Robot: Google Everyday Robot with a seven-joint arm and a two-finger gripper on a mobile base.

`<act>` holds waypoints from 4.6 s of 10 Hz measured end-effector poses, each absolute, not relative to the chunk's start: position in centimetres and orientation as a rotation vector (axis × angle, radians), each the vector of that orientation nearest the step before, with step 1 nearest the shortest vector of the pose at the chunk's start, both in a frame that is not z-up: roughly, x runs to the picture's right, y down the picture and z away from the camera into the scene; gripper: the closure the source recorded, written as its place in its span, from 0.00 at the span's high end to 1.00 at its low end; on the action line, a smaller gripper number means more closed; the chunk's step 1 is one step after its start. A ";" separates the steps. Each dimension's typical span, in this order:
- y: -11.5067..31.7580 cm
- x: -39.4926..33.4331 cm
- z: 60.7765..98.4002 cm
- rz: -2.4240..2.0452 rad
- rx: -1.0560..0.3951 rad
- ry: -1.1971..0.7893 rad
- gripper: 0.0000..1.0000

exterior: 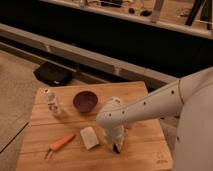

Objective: Place the eraser on the white sponge

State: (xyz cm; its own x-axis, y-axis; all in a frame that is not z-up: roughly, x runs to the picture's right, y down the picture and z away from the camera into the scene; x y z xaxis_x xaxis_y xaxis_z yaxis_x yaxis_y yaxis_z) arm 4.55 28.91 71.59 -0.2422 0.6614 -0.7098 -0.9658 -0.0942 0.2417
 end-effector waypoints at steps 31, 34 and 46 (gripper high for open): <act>25.8 -9.2 68.0 1.013 -0.294 0.718 0.00; 23.3 -7.8 70.9 0.901 -0.157 0.743 0.00; 25.4 -10.3 69.0 0.735 -0.116 0.794 0.00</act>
